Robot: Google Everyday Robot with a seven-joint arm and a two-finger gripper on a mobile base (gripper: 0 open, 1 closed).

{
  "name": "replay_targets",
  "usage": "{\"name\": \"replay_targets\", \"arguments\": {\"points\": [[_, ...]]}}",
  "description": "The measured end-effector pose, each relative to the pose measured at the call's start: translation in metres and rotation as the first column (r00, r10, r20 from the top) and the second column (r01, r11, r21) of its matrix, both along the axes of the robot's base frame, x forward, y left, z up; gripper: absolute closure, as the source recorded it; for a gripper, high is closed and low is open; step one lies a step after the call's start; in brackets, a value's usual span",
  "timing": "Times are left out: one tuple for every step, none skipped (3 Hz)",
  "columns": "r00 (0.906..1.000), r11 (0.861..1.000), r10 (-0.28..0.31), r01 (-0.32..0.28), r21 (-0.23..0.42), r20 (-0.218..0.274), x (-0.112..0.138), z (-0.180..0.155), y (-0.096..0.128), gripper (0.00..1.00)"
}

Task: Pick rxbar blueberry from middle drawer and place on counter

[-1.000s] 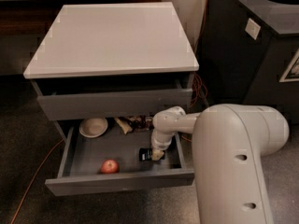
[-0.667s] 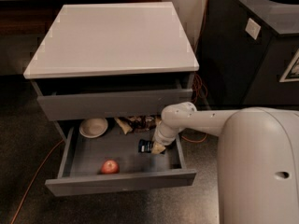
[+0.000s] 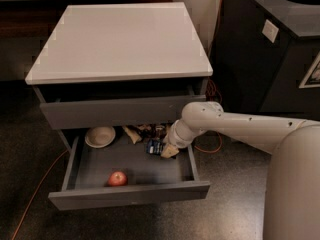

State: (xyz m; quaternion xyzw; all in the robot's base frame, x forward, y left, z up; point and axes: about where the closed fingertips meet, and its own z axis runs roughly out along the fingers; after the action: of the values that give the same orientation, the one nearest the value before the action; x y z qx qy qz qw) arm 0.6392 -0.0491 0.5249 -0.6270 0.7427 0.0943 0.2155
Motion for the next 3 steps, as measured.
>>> {"name": "replay_targets", "arguments": {"points": [[0.9993, 0.999, 0.028, -0.029, 0.027, 0.025, -0.013, 0.048, 0.006, 1.0], [0.9947, 0.997, 0.076, -0.078, 0.022, 0.069, -0.026, 0.098, 0.013, 1.0], [0.9852, 0.992, 0.123, -0.123, -0.003, 0.12, -0.041, 0.146, 0.016, 1.0]]}}
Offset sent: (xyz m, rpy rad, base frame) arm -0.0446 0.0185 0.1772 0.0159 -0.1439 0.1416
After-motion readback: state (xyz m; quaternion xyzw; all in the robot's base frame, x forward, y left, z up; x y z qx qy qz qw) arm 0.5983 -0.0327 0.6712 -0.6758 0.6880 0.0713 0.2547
